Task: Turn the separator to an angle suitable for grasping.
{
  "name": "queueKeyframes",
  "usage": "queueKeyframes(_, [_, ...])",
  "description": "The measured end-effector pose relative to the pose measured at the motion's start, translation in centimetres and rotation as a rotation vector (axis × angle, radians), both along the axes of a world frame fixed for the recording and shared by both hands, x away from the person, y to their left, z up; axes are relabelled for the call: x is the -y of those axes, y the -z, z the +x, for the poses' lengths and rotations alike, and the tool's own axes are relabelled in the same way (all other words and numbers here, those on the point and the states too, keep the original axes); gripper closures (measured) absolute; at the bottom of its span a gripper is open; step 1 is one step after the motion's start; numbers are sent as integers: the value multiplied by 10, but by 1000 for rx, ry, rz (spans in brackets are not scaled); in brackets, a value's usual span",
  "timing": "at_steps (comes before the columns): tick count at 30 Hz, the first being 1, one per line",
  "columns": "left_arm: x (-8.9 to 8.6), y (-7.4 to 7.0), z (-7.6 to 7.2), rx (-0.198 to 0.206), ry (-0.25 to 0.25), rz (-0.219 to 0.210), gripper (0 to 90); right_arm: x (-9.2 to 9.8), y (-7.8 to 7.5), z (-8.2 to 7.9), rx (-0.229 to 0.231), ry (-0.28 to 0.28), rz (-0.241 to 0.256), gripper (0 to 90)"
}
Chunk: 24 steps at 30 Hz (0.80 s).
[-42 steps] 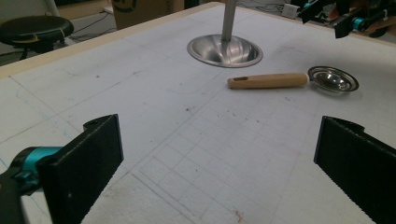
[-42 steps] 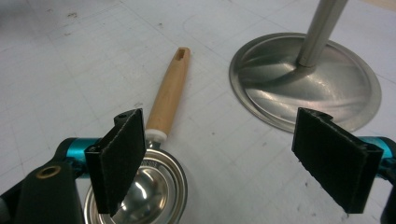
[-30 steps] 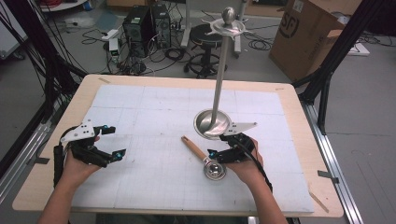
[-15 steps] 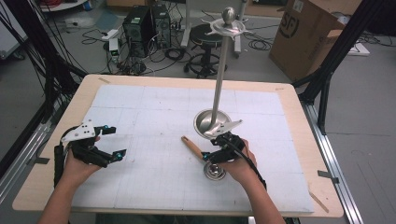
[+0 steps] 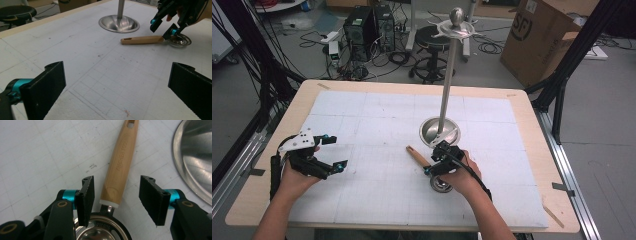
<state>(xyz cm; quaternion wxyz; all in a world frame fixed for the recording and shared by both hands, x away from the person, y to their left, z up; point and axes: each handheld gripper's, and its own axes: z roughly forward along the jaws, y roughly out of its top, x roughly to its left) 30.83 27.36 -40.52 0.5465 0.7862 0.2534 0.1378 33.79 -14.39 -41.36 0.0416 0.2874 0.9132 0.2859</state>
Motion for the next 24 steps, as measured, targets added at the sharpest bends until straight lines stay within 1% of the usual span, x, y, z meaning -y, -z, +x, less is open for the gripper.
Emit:
queueKeyframes(1, [0,0,0,-1,0,1,19,0,0,0,0,0,0,465])
queueKeyframes(2, [1,0,0,-2,2,3,19,-1,2,1,-16,3,-7,474])
queueKeyframes(3, [1,0,0,-2,2,3,18,-1,2,1,-16,3,-7,474])
queueKeyframes(5, [1,1,0,-4,1,8,19,-4,2,2,-35,12,-23,485])
queueKeyframes(6, [1,1,0,-4,1,8,19,-4,2,2,-35,12,-23,485])
queueKeyframes(8, [2,1,0,-5,1,9,19,-7,1,3,-44,9,-38,493])
queueKeyframes(9, [1,1,0,-5,3,8,18,-10,2,4,-56,4,-49,504])
queueKeyframes(10, [1,1,0,-5,3,8,18,-10,2,4,-56,4,-49,504])
queueKeyframes(11, [1,1,0,-5,3,6,19,-12,3,5,-69,5,-59,519])
queueKeyframes(12, [1,1,0,-5,3,7,19,-12,4,6,-72,-1,-70,530])
queueKeyframes(13, [1,1,0,-6,3,7,19,-13,5,6,-75,7,-80,538])
queueKeyframes(17, [1,1,0,-7,2,8,19,-14,6,7,-84,4,-96,549])
queueKeyframes(19, [1,1,0,-6,3,10,19,-16,5,8,-93,10,-118,561])
queueKeyframes(20, [1,1,0,-6,5,12,19,-17,4,8,-84,2,-139,567])
queueKeyframes(21, [1,1,0,-6,5,13,19,-17,4,8,-84,2,-139,567])
queueKeyframes(22, [2,1,0,-5,4,13,19,-18,4,8,-79,0,-154,572])
queueKeyframes(24, [2,1,0,-5,5,15,19,-21,3,9,-82,-14,-190,578])
